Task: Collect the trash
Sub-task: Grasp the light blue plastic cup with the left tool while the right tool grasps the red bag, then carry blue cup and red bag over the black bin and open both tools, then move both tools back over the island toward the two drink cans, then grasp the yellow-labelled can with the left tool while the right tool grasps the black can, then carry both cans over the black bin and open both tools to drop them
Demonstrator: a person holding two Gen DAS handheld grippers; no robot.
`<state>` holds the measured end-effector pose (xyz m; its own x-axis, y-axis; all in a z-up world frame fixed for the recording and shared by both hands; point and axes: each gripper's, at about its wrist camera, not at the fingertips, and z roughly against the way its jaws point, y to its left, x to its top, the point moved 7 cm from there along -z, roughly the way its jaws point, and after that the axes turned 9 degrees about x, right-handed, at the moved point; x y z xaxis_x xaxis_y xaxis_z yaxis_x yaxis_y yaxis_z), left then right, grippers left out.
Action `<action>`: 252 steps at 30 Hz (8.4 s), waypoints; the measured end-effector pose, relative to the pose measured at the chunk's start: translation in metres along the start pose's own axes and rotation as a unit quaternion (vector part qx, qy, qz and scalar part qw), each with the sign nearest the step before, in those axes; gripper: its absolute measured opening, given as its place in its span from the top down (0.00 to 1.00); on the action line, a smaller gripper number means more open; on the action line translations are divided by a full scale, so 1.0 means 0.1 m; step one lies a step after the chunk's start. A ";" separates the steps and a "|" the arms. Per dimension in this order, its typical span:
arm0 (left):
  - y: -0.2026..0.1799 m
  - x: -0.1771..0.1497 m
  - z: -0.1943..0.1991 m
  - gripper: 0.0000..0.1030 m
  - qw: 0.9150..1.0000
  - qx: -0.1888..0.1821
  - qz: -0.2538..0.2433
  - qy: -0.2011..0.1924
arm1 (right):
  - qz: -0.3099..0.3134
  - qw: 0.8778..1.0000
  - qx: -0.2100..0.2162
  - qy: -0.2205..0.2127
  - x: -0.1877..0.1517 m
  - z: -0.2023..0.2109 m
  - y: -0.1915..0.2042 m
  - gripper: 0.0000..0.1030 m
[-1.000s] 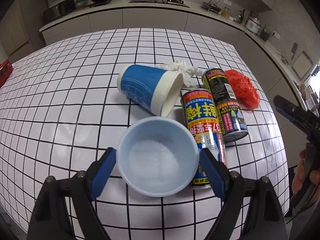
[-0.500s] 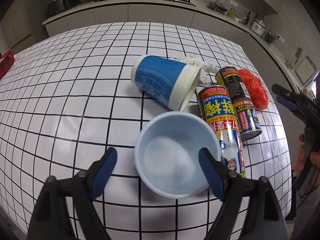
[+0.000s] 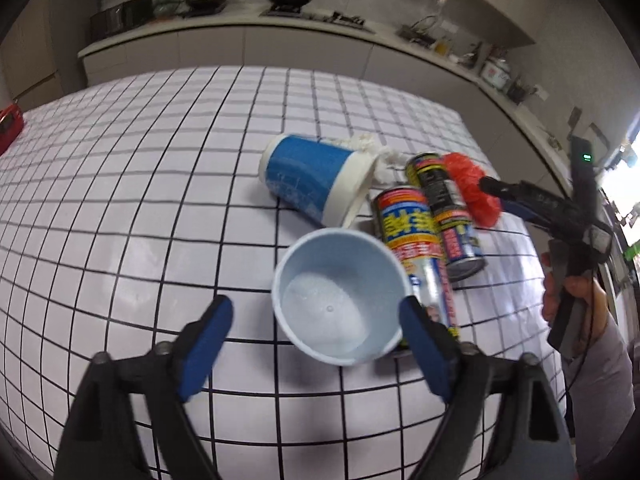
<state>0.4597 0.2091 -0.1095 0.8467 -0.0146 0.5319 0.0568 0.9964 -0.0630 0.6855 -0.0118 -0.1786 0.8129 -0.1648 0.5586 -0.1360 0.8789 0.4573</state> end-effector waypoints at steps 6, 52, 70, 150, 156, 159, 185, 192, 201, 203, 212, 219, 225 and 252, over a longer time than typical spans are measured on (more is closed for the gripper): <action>-0.19 -0.15 -0.03 0.08 0.998 0.009 -0.063 -0.007 | 0.008 1.000 -0.007 0.008 -0.08 -0.02 0.01 0.24; -0.56 -0.25 0.29 0.27 0.997 0.002 -0.016 -0.074 | 0.019 0.999 0.018 -0.024 -0.46 0.92 -0.09 0.65; -2.56 -0.56 0.31 0.28 0.975 -0.146 -0.161 -0.050 | -0.124 0.980 -0.134 -0.082 -1.76 2.66 -1.58 0.65; -0.59 -0.03 -0.36 0.20 0.997 0.078 0.006 0.025 | 0.022 0.999 0.011 -0.024 -0.79 1.09 0.36 0.32; -0.61 0.01 -0.48 0.20 0.996 0.082 0.000 0.033 | 0.023 1.000 0.020 -0.007 -0.60 0.82 0.38 0.30; -0.60 0.02 -0.52 0.20 0.997 0.076 -0.001 0.033 | 0.017 0.999 0.027 0.000 -0.50 0.66 0.41 0.27; -0.18 -0.28 -0.28 0.44 0.998 0.051 0.001 0.048 | 0.022 0.996 -0.003 0.085 -0.41 -0.53 0.76 0.39; -0.24 -0.20 -0.34 0.47 0.998 0.034 0.001 0.044 | 0.039 0.995 -0.018 0.092 -0.47 -0.50 0.74 0.46; -0.30 -0.22 -0.32 0.47 0.998 0.039 -0.005 0.041 | 0.025 0.996 -0.017 0.084 -0.58 -0.30 0.58 0.47; -0.30 -0.22 -0.33 0.47 0.998 0.040 -0.004 0.041 | 0.024 0.996 -0.018 0.082 -0.60 -0.25 0.55 0.47; -0.31 -0.24 -0.34 0.47 0.998 0.052 -0.003 0.043 | 0.018 0.996 -0.021 0.081 -0.73 -0.06 0.45 0.47; -0.32 -0.24 -0.36 0.47 0.997 0.059 0.000 0.044 | 0.018 0.996 -0.018 0.084 -0.81 0.03 0.41 0.47; -0.33 -0.24 -0.38 0.47 0.997 0.062 0.002 0.044 | 0.015 0.996 -0.023 0.083 -0.77 0.00 0.40 0.47; -0.69 -0.12 -0.06 0.48 0.998 0.012 -0.049 -0.026 | -0.014 0.999 -0.037 0.015 -1.02 0.76 0.34 0.47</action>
<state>0.4484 0.1399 -0.1163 0.8084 -0.1090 0.5784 0.1255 0.9920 0.0116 0.5544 0.0010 -0.1673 0.8324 -0.1767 0.5253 -0.0719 0.9054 0.4184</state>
